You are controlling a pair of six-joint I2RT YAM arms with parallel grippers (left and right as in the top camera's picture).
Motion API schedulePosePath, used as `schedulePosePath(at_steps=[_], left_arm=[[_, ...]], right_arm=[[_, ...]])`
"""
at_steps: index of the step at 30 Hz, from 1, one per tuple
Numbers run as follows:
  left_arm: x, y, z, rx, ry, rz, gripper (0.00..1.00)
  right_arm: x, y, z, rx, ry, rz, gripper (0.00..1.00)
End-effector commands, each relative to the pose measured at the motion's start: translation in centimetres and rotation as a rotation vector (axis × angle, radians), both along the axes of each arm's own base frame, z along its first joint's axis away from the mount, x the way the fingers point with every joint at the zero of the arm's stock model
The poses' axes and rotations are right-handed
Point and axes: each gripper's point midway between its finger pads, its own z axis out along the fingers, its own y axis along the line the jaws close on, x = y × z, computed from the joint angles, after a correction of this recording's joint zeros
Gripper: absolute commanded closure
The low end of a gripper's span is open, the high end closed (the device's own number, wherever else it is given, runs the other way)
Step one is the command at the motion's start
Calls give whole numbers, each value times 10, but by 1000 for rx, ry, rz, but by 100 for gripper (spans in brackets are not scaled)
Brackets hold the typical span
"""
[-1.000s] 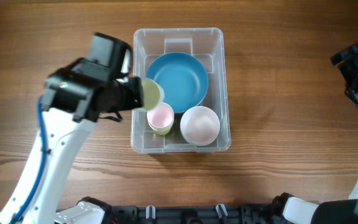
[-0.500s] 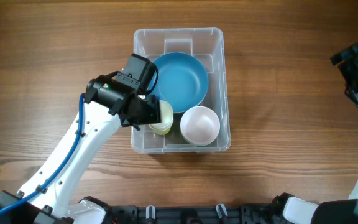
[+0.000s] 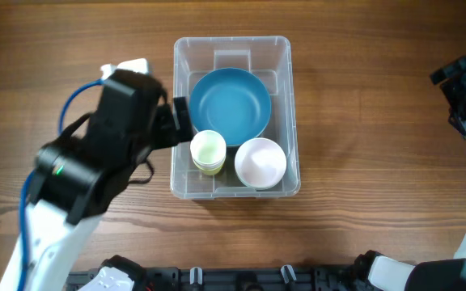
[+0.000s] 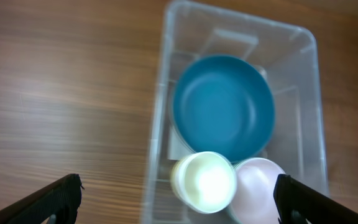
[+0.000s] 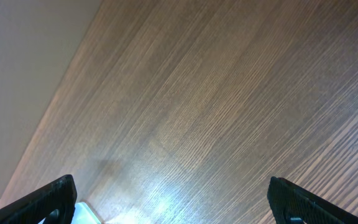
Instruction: Pack container
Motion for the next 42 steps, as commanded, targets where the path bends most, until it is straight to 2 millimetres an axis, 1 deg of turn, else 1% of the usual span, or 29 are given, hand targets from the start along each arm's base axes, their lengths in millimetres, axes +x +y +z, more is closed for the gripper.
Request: schedulePosePath(at_steps=[1,3,5,8,10,12,15,20,23,25,26,27,29,32,38,42], left_arm=[[-28,33,35,82,-131,17,0],[-41,44,47,81,-182,33,0],[-53,60,59,92,-243,75,0],[-66,72,65,95,-288,106,0],[-72,77,63,93,-299,111,0],[-76,80,54,101,-294,116,0],[-72,78,41,106,-285,115,0],[-43,66,17,102,-346,109,0],[-24,65,-8,35,-409,138,0],[-15,63,-31,-36,-427,125,0],[-13,64,-45,-69,-431,120,0],[-12,66,-54,-85,-432,122,0],[-13,74,-79,-110,-428,136,0],[-24,82,-112,-106,-415,162,0],[-40,85,-146,-109,-441,165,0],[-45,85,-160,-111,-453,166,0]], right_arm=[[2,1,-1,10,-3,-3,0],[2,1,-1,10,-3,-3,0],[2,1,-1,10,-3,-3,0],[2,1,-1,10,-3,-3,0],[2,1,-1,10,-3,-3,0],[2,1,-1,10,-3,-3,0],[2,1,-1,10,-3,-3,1],[2,1,-1,10,-3,-3,0],[2,1,-1,9,-3,-3,0],[2,1,-1,10,-3,-3,0],[1,1,-1,10,-3,-4,0],[1,1,-1,9,-3,-4,0],[1,1,-1,10,-3,-4,1],[2,1,-1,10,-3,-3,0],[1,1,-1,10,-3,-4,0],[1,1,-1,10,-3,-4,1]])
